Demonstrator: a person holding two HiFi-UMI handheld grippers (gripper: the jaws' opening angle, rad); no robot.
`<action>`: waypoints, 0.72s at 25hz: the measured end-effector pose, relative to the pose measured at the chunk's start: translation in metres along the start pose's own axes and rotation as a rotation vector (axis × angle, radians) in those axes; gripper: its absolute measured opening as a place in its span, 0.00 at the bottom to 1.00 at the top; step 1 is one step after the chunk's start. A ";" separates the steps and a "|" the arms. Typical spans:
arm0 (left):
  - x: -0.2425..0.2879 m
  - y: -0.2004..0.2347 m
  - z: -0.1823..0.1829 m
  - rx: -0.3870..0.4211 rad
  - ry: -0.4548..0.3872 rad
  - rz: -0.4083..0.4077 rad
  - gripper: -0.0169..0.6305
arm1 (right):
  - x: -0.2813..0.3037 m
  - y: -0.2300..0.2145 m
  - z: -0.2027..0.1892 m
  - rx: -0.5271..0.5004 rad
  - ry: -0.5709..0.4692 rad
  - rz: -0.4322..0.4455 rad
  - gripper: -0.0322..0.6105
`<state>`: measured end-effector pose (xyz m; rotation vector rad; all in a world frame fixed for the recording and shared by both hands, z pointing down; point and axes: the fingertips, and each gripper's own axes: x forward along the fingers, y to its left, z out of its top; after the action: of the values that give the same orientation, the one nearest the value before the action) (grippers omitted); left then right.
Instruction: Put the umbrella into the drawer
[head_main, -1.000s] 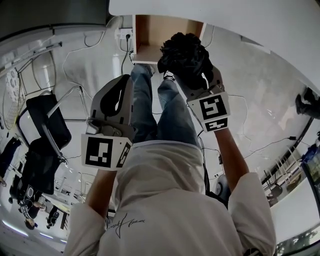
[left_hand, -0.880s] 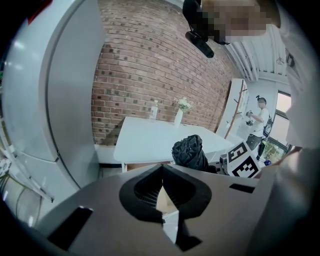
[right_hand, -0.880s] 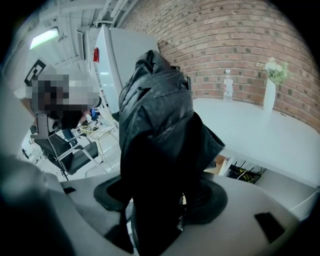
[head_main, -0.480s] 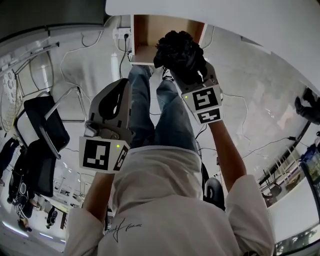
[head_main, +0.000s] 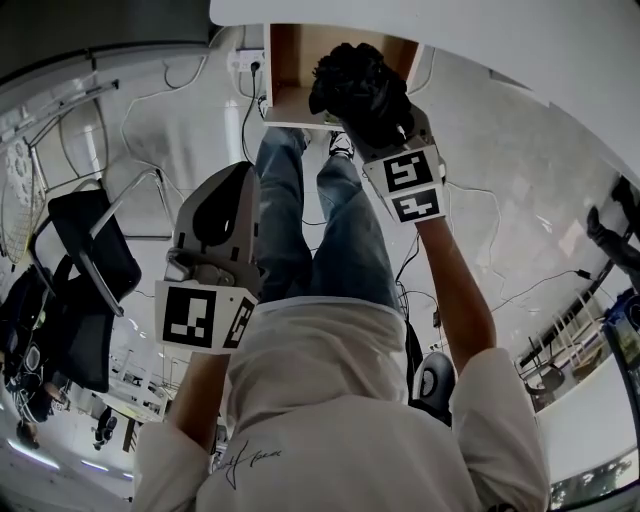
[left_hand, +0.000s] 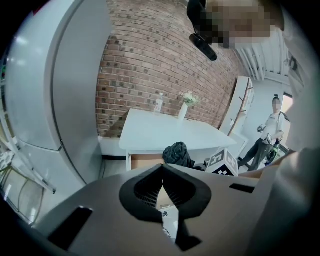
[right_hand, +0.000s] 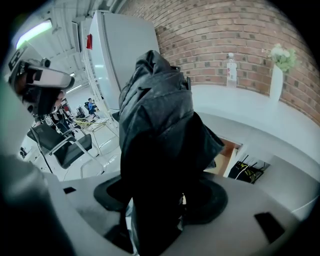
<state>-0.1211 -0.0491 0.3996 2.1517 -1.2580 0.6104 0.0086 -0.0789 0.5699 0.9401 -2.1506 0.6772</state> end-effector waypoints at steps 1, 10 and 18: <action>-0.001 -0.001 0.000 -0.001 0.000 0.003 0.05 | 0.001 -0.001 -0.001 -0.002 0.003 0.001 0.50; -0.010 -0.006 0.002 -0.015 0.013 0.011 0.05 | 0.009 -0.004 -0.010 -0.011 0.038 -0.002 0.50; 0.010 0.011 -0.022 -0.041 0.040 0.008 0.05 | 0.052 -0.011 -0.023 -0.024 0.071 -0.001 0.50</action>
<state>-0.1289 -0.0448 0.4247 2.0924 -1.2474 0.6227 -0.0005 -0.0914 0.6256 0.8914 -2.0909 0.6734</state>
